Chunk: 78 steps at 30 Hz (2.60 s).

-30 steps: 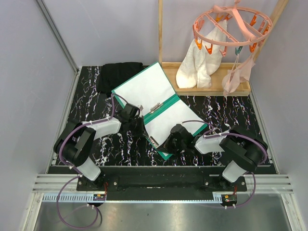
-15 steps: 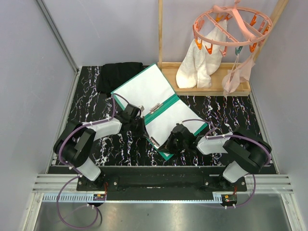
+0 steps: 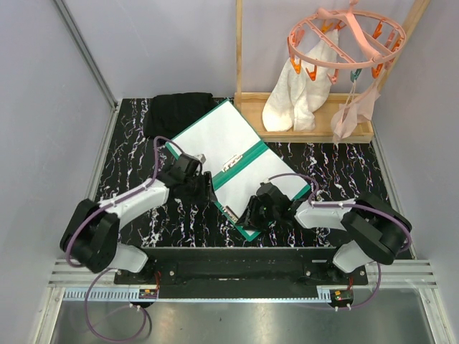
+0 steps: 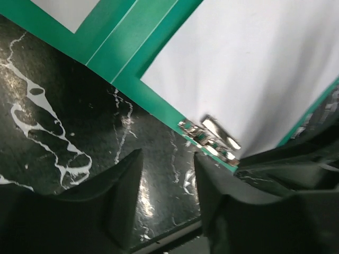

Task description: Put the files into the folder

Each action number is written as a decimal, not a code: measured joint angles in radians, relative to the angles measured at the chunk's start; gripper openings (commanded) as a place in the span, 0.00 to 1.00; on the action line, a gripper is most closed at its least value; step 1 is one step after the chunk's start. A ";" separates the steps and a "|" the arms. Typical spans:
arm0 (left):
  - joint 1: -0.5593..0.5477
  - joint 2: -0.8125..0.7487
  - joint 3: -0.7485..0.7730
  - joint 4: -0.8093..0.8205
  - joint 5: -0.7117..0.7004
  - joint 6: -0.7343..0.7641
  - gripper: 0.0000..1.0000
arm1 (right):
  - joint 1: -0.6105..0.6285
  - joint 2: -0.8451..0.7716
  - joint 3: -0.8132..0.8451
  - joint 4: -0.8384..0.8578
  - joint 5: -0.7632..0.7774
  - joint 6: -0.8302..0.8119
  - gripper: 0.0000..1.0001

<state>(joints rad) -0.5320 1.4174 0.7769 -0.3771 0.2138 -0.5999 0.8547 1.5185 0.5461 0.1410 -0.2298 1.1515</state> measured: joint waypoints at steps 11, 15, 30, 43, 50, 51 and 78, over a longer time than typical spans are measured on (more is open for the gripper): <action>0.207 -0.267 -0.049 0.007 -0.005 -0.031 0.99 | -0.053 -0.166 0.108 -0.250 0.011 -0.205 0.72; 0.354 -0.276 -0.109 0.082 -0.008 -0.097 0.99 | -0.142 -0.193 0.174 -0.322 0.035 -0.314 0.73; 0.418 0.134 -0.102 0.597 0.143 -0.169 0.66 | -0.256 -0.269 0.150 -0.425 0.027 -0.489 0.73; 0.352 0.035 -0.117 0.723 0.183 -0.138 0.24 | -0.275 -0.374 0.128 -0.433 0.027 -0.509 0.73; 0.100 -0.346 -0.174 0.569 -0.006 -0.023 0.27 | -0.278 -0.467 0.123 -0.515 0.084 -0.459 0.73; 0.068 -0.395 -0.186 0.546 -0.032 -0.007 0.30 | -0.280 -0.490 0.124 -0.542 0.113 -0.446 0.73; -0.722 -0.251 -0.156 0.397 -0.338 -0.083 0.99 | -0.282 -0.605 0.414 -0.965 0.547 -0.467 0.76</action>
<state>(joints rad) -1.2537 1.1664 0.6205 0.0200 -0.1238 -0.6827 0.5732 0.9134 0.9596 -0.8238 0.3168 0.6849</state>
